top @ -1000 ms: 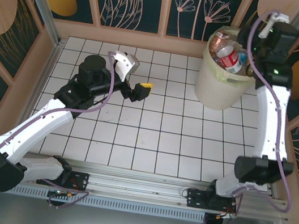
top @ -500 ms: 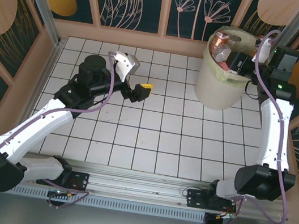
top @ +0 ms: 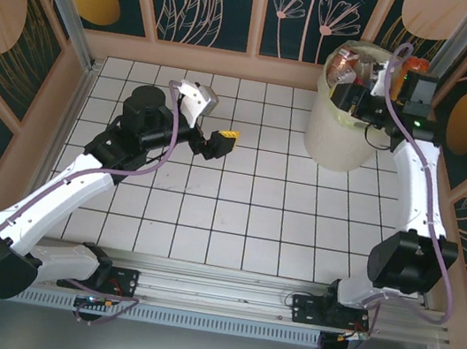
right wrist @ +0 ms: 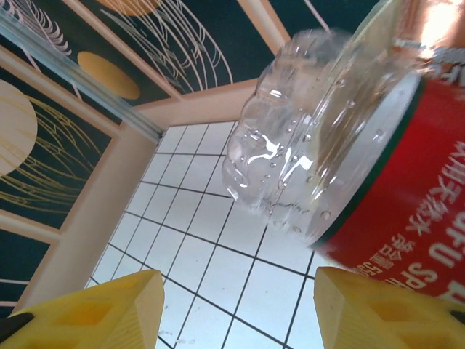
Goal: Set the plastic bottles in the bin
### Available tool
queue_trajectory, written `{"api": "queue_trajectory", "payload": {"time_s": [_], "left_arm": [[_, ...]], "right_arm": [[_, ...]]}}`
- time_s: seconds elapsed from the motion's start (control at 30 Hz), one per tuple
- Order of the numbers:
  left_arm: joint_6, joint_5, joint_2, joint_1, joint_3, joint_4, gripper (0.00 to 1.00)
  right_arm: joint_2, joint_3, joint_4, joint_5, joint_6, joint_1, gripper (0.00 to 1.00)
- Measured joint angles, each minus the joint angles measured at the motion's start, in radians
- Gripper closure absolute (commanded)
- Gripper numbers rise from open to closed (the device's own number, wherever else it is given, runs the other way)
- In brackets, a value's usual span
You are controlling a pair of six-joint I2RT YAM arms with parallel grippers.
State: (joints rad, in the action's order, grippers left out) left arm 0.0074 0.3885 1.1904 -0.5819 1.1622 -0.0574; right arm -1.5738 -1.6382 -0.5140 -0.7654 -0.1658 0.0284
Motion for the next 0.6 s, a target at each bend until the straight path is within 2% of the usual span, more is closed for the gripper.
{"api": "queue_trajectory", "payload": {"time_s": [0.2, 0.5, 0.6], "left_arm": [[0.0, 0.0, 0.0, 0.0, 0.0, 0.0, 0.01], [0.0, -0.001, 0.0, 0.0, 0.0, 0.0, 0.01], [0.0, -0.001, 0.0, 0.0, 0.0, -0.001, 0.01]], "right_arm": [[-0.059, -0.037, 0.073, 0.075, -0.037, -0.005, 0.43], [-0.158, -0.204, 0.141, 0.198, -0.076, 0.024, 0.43], [-0.198, -0.266, 0.141, 0.197, -0.077, 0.029, 0.43]]}}
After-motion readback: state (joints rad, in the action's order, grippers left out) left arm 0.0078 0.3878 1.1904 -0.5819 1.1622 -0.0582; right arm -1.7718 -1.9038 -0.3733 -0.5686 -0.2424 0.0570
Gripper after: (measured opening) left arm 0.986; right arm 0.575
